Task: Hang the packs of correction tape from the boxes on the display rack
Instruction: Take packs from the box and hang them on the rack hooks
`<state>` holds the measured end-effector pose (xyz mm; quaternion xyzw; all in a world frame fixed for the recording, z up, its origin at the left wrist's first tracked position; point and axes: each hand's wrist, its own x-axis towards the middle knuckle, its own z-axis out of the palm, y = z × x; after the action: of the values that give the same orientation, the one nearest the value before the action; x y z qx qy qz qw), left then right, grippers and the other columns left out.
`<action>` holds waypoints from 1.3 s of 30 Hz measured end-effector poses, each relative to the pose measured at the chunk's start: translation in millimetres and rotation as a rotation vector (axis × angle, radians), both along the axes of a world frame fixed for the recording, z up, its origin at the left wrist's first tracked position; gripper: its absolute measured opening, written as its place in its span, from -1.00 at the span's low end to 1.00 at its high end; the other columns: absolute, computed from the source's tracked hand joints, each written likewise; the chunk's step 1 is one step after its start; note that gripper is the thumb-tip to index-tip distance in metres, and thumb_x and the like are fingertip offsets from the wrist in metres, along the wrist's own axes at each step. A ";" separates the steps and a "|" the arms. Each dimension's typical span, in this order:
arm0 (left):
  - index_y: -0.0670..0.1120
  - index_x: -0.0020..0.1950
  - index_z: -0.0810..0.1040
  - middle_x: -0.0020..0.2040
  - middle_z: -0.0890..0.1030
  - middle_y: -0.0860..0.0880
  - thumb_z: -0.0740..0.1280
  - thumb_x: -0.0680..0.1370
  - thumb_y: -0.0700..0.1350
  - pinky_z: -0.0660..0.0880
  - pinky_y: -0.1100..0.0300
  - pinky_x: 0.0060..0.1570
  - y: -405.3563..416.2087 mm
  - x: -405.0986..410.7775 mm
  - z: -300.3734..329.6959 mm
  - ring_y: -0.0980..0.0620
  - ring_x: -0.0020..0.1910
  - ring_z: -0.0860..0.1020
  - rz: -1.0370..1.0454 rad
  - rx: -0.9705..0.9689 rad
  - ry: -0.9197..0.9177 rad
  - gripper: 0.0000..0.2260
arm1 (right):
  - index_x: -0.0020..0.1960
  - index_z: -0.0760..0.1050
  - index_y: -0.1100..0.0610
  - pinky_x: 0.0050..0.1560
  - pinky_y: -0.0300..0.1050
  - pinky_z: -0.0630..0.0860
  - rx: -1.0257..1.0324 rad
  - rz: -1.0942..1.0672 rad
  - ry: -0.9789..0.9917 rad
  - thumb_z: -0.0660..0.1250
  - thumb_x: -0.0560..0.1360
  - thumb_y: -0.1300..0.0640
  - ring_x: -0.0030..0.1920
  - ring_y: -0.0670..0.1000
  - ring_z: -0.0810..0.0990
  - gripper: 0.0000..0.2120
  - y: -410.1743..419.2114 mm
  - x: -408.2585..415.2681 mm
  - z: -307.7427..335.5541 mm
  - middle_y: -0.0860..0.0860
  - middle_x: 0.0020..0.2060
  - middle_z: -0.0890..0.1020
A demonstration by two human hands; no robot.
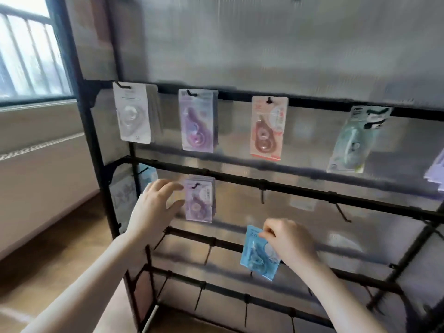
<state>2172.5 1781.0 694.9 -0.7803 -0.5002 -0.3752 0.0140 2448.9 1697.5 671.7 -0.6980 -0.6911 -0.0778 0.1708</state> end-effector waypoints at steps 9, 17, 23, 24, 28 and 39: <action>-0.09 0.11 0.60 0.07 0.55 -0.08 0.45 0.44 -0.15 0.42 0.06 0.04 47.9 -119.5 -21.0 -0.13 0.08 0.48 -0.050 -0.019 0.004 -0.75 | -0.22 0.54 0.07 -0.50 -0.30 0.18 0.087 -0.028 0.097 0.34 0.48 -0.07 -0.38 -0.06 0.50 -0.78 52.2 -123.9 -20.9 -0.08 -0.35 0.61; -0.14 0.05 0.61 0.03 0.56 -0.09 0.47 0.41 -0.20 0.36 0.14 -0.01 75.0 -133.6 -36.0 -0.15 0.03 0.50 -0.047 -0.047 -0.035 -0.77 | -0.31 0.53 0.10 -0.50 -0.29 0.26 0.138 0.059 0.159 0.46 0.40 0.02 -0.40 -0.03 0.53 -0.79 85.8 -157.4 -27.1 -0.05 -0.39 0.62; -0.10 0.05 0.60 0.02 0.57 -0.06 0.47 0.41 -0.20 0.37 0.15 -0.01 97.7 -137.1 -39.9 -0.12 0.05 0.49 -0.005 -0.065 -0.011 -0.76 | -0.29 0.56 0.10 -0.43 -0.34 0.37 0.201 0.204 0.203 0.48 0.37 0.08 -0.40 -0.10 0.55 -0.85 134.9 -170.9 -31.0 -0.08 -0.39 0.62; -0.10 0.05 0.61 0.02 0.57 -0.06 0.48 0.40 -0.20 0.40 0.13 -0.02 101.1 -140.5 -40.6 -0.13 0.05 0.50 0.015 -0.072 -0.005 -0.76 | -0.29 0.57 0.10 -0.43 -0.35 0.37 0.207 0.225 0.209 0.49 0.37 0.09 -0.41 -0.12 0.53 -0.86 143.8 -175.2 -30.4 -0.09 -0.40 0.62; -0.09 0.05 0.60 0.01 0.57 -0.05 0.44 0.42 -0.13 0.43 0.13 -0.06 111.9 -159.1 -46.6 -0.13 0.02 0.52 0.070 -0.062 0.046 -0.78 | -0.26 0.57 0.08 -0.44 -0.21 0.45 0.197 0.288 0.245 0.44 0.42 0.05 -0.41 -0.08 0.53 -0.86 175.6 -196.1 -25.3 -0.09 -0.40 0.60; -0.07 0.03 0.61 -0.01 0.59 -0.04 0.49 0.40 -0.11 0.52 0.07 -0.10 140.2 -206.8 -65.5 -0.11 -0.01 0.55 0.130 -0.050 0.123 -0.77 | -0.30 0.54 0.10 -0.47 -0.36 0.23 0.304 0.349 0.301 0.45 0.37 0.12 -0.43 -0.06 0.51 -0.88 240.7 -255.4 -5.5 -0.09 -0.43 0.58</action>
<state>1965.7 1921.2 629.3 -0.7679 -0.5572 -0.3121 0.0497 2193.5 1938.2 666.2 -0.5384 -0.7480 -0.0455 0.3854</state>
